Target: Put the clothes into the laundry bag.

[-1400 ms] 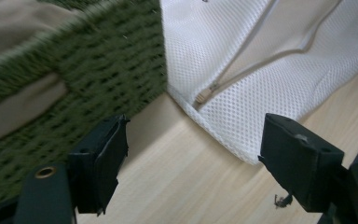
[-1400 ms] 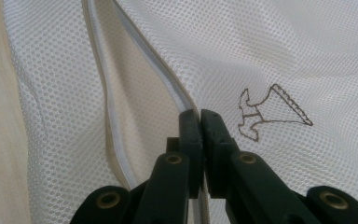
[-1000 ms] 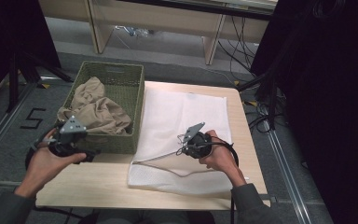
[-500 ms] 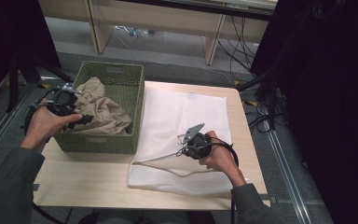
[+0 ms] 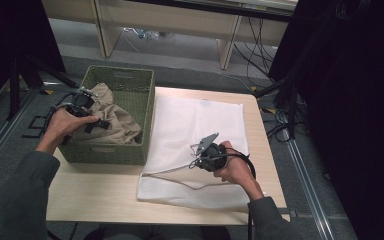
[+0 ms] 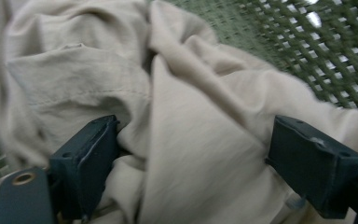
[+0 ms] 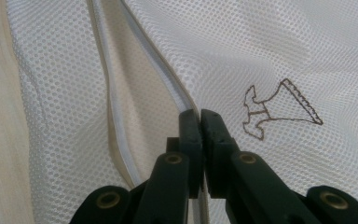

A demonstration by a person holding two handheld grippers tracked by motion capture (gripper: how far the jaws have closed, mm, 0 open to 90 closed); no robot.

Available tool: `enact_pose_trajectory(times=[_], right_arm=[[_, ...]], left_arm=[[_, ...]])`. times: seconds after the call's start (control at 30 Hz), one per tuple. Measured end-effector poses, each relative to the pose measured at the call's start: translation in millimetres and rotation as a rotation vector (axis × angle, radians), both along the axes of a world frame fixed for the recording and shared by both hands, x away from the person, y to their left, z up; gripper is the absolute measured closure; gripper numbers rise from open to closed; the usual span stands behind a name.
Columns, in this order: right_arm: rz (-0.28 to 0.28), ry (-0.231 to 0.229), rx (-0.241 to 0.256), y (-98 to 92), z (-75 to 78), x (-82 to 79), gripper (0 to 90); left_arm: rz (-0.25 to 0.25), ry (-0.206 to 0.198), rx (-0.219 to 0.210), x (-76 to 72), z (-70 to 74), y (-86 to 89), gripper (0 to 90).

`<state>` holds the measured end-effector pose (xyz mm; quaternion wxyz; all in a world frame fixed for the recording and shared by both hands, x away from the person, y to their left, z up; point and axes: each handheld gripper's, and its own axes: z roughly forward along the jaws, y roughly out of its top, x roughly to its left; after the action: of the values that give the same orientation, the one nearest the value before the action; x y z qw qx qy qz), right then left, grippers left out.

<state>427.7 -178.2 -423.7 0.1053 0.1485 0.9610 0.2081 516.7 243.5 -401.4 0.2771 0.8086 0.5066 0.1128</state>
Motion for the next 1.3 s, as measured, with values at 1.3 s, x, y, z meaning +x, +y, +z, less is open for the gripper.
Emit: enact_pose_trajectory(times=[1.3], right_arm=[[0.006, 0.014, -0.012, 1.8, -3.5, -0.3, 88.5]], left_arm=[[-0.117, 0.090, 0.252, 32.7, -33.6, -36.9, 0.0]])
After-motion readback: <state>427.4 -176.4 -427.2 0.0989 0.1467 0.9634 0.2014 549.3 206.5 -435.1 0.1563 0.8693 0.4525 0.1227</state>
